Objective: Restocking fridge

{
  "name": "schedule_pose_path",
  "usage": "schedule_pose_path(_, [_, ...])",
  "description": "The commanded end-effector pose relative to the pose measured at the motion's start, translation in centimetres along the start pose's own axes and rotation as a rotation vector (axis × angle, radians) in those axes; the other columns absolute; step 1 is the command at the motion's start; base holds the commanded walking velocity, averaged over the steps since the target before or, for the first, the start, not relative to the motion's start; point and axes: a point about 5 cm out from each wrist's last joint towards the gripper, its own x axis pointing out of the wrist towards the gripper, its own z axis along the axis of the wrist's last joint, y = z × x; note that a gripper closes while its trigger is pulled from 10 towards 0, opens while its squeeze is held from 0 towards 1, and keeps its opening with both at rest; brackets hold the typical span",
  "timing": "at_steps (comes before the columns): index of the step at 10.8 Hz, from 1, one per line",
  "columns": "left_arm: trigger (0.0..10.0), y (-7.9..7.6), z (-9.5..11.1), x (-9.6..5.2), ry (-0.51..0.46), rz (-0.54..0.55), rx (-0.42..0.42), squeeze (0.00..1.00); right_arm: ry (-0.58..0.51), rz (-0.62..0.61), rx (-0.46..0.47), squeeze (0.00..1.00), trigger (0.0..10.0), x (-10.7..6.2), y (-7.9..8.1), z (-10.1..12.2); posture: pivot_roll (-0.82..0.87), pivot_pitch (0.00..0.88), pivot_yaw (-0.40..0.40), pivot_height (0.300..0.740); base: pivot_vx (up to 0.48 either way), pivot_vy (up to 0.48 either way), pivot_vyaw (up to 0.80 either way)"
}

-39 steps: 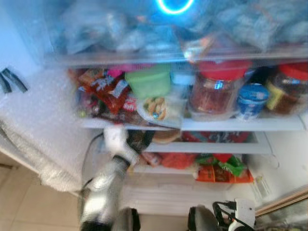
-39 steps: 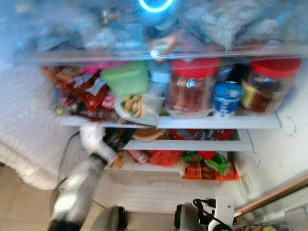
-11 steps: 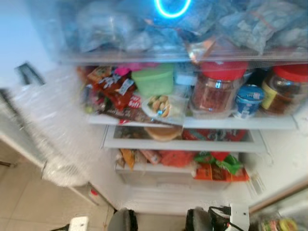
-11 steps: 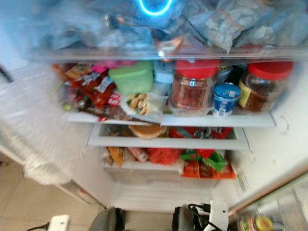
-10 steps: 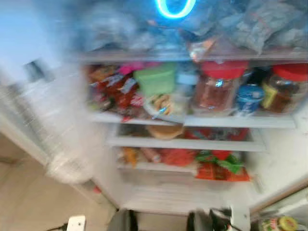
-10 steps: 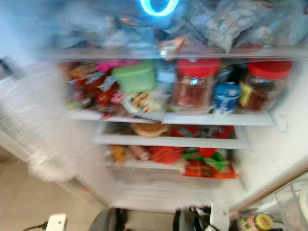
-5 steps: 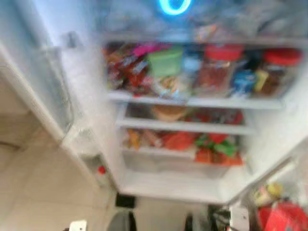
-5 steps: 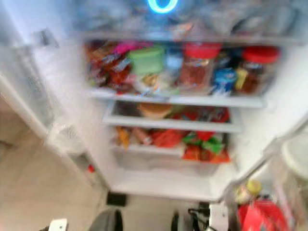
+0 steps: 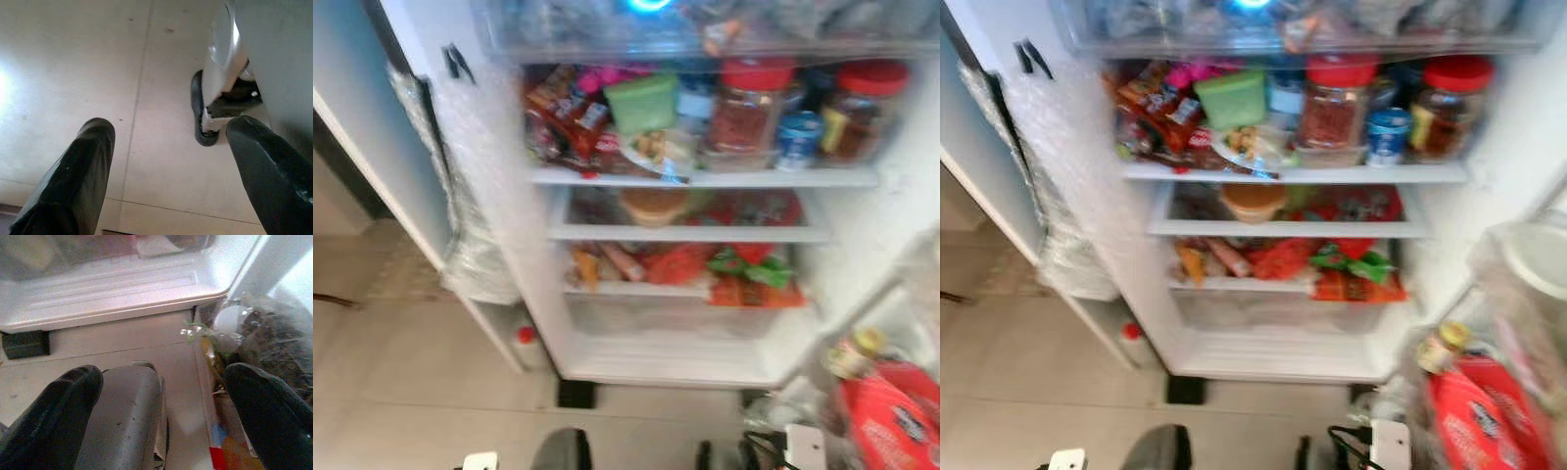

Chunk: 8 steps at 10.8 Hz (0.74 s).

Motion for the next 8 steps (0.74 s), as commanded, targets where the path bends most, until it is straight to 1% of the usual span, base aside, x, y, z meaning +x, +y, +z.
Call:
schedule_pose_path(1, [10.0, 0.62, -0.79, -0.21, 0.026, 0.017, -0.005, 0.0, 0.032, 0.019, 0.008, 0.0, 10.0, -0.14, 0.56, -0.81, 0.02, 0.087, 0.061, 0.639, 0.0, 0.337, 0.0])
schedule_pose_path(3, [10.0, 0.58, -0.77, -0.2, 0.024, 0.019, -0.008, 0.0, 0.047, 0.021, -0.001, 0.0, 10.0, -0.14, 0.42, -0.86, 0.02, 0.085, 0.061, 0.639, 0.0, 0.364, 0.0])
schedule_pose_path(7, [10.0, 0.59, -0.77, -0.2, 0.025, 0.016, -0.005, 0.0, 0.052, 0.011, 0.019, 0.0, 10.0, -0.12, 0.24, -0.84, 0.02, 0.085, 0.063, 0.639, 0.0, 0.36, 0.0])
schedule_pose_path(8, [10.0, 0.64, -0.77, -0.21, 0.025, 0.019, -0.002, 0.0, 0.058, 0.012, 0.03, 0.0, 10.0, -0.15, 0.2, -0.92, 0.02, 0.086, 0.063, 0.644, 0.0, 0.0, 0.0])
